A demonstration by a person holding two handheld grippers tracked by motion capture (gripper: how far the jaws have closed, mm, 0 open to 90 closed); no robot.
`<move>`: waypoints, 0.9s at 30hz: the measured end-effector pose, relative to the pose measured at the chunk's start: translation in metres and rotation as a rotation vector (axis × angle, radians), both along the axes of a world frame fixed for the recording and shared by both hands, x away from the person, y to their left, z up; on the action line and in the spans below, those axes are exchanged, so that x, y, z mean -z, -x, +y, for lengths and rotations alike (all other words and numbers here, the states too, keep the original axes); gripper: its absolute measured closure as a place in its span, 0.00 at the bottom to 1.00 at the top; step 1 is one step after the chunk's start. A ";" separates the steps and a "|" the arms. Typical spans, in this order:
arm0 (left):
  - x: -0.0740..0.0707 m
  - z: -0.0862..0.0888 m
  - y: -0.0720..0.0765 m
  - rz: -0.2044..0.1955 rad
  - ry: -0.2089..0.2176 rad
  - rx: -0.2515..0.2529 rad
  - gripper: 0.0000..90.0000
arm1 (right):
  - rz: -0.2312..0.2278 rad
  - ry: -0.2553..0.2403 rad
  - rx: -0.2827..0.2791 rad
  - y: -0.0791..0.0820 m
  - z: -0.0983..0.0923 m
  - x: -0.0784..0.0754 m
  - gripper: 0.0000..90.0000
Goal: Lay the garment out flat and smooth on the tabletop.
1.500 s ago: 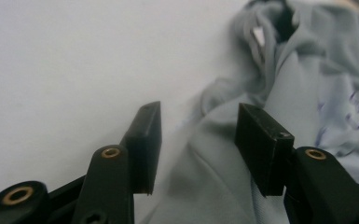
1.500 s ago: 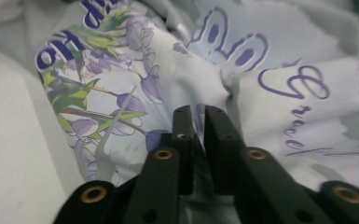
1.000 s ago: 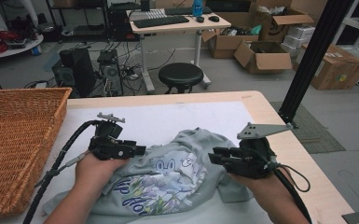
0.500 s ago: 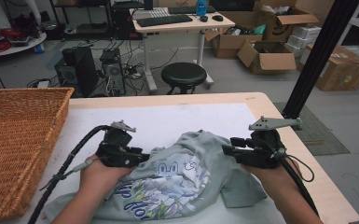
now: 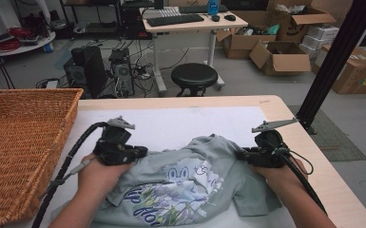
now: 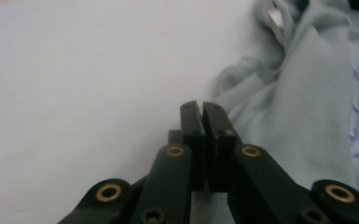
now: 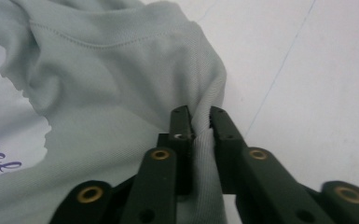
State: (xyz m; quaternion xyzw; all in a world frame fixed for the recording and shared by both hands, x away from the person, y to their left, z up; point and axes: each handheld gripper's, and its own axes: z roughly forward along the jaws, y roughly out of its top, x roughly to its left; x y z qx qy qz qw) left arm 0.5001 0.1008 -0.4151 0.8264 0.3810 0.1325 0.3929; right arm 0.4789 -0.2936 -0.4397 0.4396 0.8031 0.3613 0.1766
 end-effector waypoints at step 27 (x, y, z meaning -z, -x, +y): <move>-0.017 0.025 -0.011 0.006 0.078 -0.084 0.63 | -0.127 0.035 -0.008 0.002 0.014 -0.050 0.67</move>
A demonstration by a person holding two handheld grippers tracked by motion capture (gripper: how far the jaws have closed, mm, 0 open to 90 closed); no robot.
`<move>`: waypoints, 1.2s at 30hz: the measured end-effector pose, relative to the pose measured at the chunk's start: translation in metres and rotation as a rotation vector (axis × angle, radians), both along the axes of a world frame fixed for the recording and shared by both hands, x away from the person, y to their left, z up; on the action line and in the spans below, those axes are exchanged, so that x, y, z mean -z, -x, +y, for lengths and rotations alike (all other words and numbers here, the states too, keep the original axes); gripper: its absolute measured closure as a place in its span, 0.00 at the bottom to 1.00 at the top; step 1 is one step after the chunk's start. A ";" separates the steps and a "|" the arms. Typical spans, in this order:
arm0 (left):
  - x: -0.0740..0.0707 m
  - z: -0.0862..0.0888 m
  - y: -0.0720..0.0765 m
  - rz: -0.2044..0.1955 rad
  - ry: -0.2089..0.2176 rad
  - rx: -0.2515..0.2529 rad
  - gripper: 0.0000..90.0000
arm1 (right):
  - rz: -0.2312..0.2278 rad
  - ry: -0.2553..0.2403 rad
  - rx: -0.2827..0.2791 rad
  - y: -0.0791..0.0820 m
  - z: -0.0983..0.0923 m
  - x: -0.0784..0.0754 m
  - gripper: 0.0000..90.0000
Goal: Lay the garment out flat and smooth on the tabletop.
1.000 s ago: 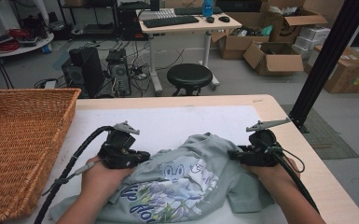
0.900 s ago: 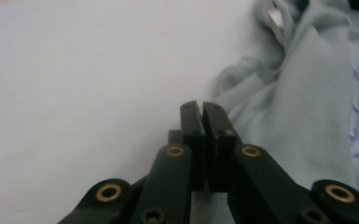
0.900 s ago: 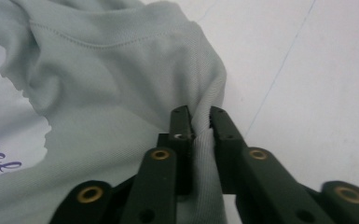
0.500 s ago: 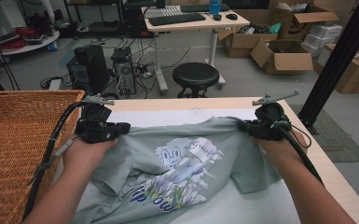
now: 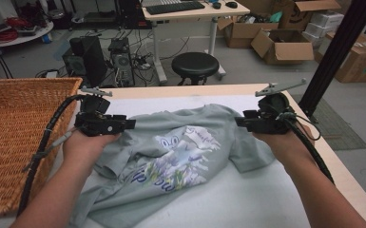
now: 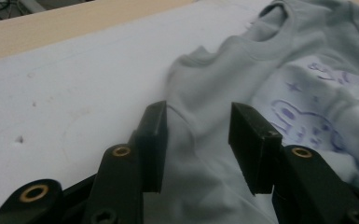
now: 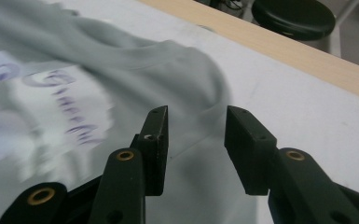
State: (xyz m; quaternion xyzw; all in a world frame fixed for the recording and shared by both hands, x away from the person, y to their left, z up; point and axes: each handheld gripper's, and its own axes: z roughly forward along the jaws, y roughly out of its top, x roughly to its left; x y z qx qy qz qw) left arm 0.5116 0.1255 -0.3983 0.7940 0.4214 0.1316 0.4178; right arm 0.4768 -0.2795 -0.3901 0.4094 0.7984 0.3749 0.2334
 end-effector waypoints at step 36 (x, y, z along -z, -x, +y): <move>0.008 0.028 0.142 -0.032 0.096 0.064 0.51 | 0.053 0.024 -0.382 0.094 0.121 0.051 0.99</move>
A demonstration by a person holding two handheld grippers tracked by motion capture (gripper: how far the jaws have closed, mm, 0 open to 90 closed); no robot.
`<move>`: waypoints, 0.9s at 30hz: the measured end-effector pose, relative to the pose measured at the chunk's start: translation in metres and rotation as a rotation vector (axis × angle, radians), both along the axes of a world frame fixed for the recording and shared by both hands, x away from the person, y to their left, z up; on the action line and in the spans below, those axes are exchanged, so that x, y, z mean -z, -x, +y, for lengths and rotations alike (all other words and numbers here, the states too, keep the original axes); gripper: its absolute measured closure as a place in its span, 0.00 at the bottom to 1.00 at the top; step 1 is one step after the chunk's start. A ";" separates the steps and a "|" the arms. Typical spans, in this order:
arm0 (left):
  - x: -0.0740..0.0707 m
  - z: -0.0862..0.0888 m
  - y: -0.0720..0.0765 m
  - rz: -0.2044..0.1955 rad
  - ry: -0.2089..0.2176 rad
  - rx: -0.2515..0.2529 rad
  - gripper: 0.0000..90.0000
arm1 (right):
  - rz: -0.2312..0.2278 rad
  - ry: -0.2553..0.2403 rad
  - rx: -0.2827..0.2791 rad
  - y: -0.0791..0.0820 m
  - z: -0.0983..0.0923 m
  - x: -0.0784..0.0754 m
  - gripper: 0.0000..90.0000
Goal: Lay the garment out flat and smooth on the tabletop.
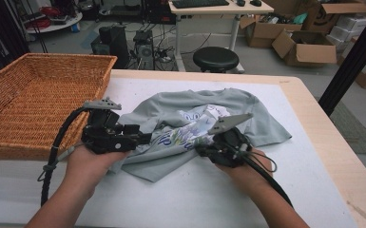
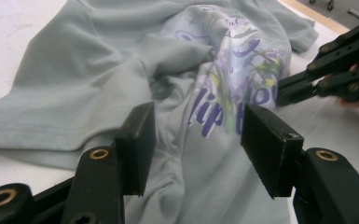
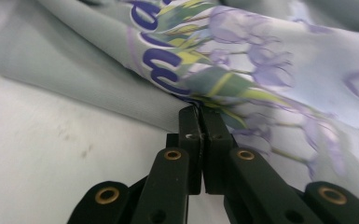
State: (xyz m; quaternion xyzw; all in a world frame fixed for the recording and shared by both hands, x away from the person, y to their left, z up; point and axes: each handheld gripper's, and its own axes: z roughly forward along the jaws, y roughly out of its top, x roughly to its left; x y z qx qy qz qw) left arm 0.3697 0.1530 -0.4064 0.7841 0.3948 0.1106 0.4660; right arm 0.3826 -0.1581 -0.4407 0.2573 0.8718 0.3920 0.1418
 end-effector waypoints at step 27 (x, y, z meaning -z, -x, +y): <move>0.031 -0.082 0.052 0.089 -0.134 0.155 0.59 | -0.058 -0.101 0.261 0.093 -0.143 -0.017 0.83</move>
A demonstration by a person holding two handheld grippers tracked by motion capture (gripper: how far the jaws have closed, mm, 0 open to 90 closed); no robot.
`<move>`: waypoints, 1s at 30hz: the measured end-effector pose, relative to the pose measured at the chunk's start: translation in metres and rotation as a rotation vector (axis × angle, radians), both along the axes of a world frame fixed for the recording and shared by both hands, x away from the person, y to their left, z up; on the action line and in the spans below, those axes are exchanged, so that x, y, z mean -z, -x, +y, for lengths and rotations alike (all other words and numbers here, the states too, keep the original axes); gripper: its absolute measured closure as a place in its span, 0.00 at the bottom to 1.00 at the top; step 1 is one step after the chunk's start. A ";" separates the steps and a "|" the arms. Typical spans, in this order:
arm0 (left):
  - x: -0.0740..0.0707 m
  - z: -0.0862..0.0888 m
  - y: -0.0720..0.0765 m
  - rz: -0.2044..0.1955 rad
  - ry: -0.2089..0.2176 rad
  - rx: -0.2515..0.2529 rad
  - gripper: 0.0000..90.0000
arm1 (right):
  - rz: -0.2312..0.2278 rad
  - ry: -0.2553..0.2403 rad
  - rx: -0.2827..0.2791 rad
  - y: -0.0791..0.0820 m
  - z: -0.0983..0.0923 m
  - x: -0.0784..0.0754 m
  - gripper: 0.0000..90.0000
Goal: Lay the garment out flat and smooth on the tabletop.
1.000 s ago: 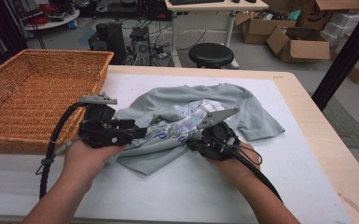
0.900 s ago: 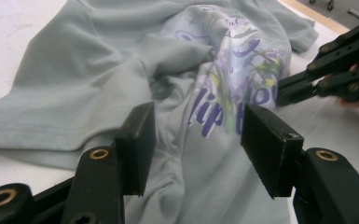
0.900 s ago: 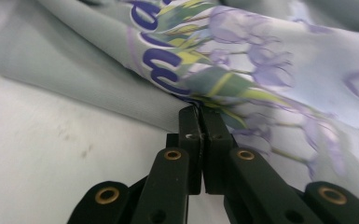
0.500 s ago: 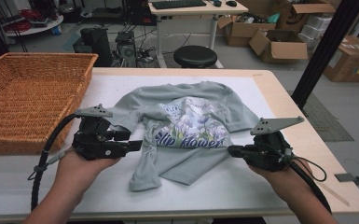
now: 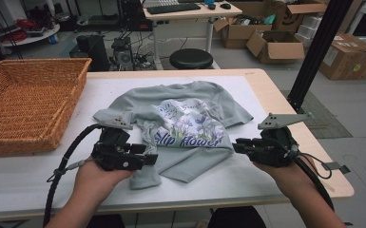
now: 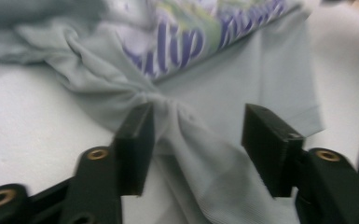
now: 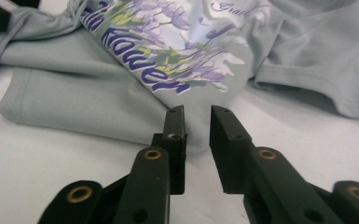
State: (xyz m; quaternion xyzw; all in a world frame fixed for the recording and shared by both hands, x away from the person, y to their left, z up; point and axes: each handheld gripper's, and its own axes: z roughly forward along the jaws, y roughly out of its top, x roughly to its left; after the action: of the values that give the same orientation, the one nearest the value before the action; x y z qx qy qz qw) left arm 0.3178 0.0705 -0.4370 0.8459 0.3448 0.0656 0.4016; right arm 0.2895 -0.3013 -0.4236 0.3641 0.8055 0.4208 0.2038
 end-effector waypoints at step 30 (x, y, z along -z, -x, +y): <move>-0.004 0.098 0.007 -0.031 0.092 -0.162 0.49 | 0.076 -0.020 -0.160 -0.048 0.071 0.007 0.82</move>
State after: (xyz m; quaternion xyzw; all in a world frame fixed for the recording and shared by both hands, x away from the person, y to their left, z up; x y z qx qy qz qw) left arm 0.3105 0.1688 -0.4328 0.7949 0.4085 0.0949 0.4385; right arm 0.3373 -0.2303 -0.4303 0.3162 0.8349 0.4296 0.1353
